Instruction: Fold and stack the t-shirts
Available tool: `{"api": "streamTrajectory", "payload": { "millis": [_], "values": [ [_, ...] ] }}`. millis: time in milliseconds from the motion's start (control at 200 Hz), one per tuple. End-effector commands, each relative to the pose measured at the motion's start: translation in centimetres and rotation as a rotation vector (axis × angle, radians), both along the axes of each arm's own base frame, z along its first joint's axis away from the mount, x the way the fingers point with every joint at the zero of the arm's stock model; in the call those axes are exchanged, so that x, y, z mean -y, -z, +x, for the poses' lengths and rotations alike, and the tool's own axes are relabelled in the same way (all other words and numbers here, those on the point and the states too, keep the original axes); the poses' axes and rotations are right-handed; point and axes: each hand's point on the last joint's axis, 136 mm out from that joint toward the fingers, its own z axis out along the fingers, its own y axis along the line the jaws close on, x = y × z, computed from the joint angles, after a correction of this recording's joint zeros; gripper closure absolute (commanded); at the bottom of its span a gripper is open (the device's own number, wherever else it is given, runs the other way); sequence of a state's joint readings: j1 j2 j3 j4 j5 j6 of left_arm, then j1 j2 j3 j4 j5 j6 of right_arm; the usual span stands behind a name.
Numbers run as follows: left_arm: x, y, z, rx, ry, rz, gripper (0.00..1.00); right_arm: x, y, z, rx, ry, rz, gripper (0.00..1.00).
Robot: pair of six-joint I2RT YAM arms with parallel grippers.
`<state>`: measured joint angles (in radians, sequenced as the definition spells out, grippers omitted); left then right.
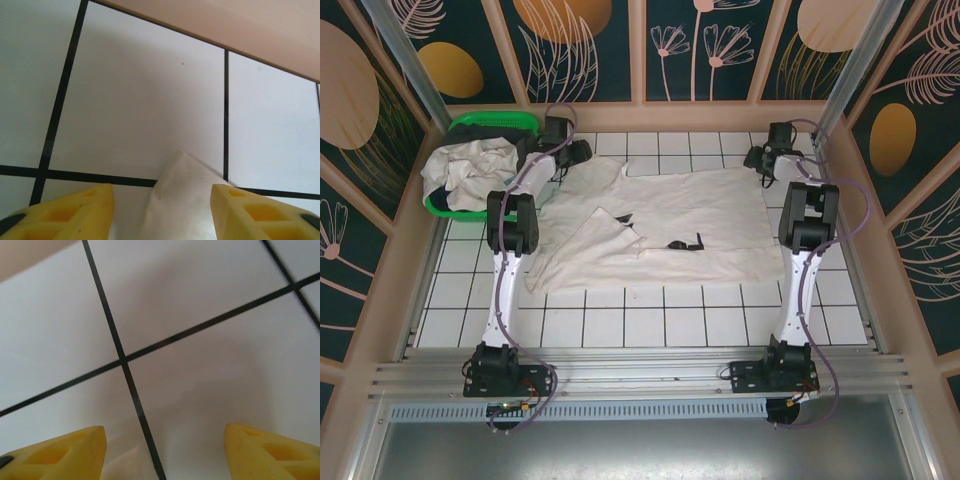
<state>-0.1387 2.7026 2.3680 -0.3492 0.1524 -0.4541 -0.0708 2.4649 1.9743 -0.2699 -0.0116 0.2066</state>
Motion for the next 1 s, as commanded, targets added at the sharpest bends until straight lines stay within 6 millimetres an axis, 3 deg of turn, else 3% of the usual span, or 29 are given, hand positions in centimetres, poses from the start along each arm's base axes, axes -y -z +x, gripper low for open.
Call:
{"api": "streamTrajectory", "payload": {
  "millis": [0,175,335,455,500,621,706,846,996],
  "values": [
    [1.7,2.9,-0.9,-0.058,0.069,-0.058,0.48,-1.6,1.4,0.0,-0.04,-0.079,0.043,0.39],
    [3.1,2.4,-1.2,-0.051,0.149,-0.109,0.66,-2.1,1.4,0.2,-0.037,-0.11,0.056,0.49],
    [3.6,0.7,-1.5,-0.031,0.19,-0.131,0.8,-3.0,1.9,-0.9,-0.079,-0.149,0.067,0.5],
    [3.9,-0.8,-1.6,-0.015,0.217,-0.161,1.0,-3.2,1.5,-1.4,-0.068,-0.151,0.068,0.64],
    [3.9,-1.6,-1.7,-0.009,0.225,-0.181,1.0,-3.3,1.1,-1.3,-0.06,-0.155,0.068,0.7],
    [3.5,-4.8,-1.7,0.033,0.233,-0.198,1.0,-3.3,-0.6,-0.9,-0.036,-0.159,0.06,0.92],
    [3.2,-7.7,-1.9,0.073,0.239,-0.198,1.0,-3.1,-2.6,-0.8,-0.011,-0.159,0.046,1.0],
    [2.7,-12.9,-3.0,0.139,0.248,-0.194,1.0,-2.7,-5.7,-1.4,0.022,-0.148,0.023,1.0],
    [2.3,-17.2,-5.9,0.191,0.26,-0.186,1.0,-2.6,-6.9,-3.6,0.021,-0.151,0.026,1.0]
  ]
}}
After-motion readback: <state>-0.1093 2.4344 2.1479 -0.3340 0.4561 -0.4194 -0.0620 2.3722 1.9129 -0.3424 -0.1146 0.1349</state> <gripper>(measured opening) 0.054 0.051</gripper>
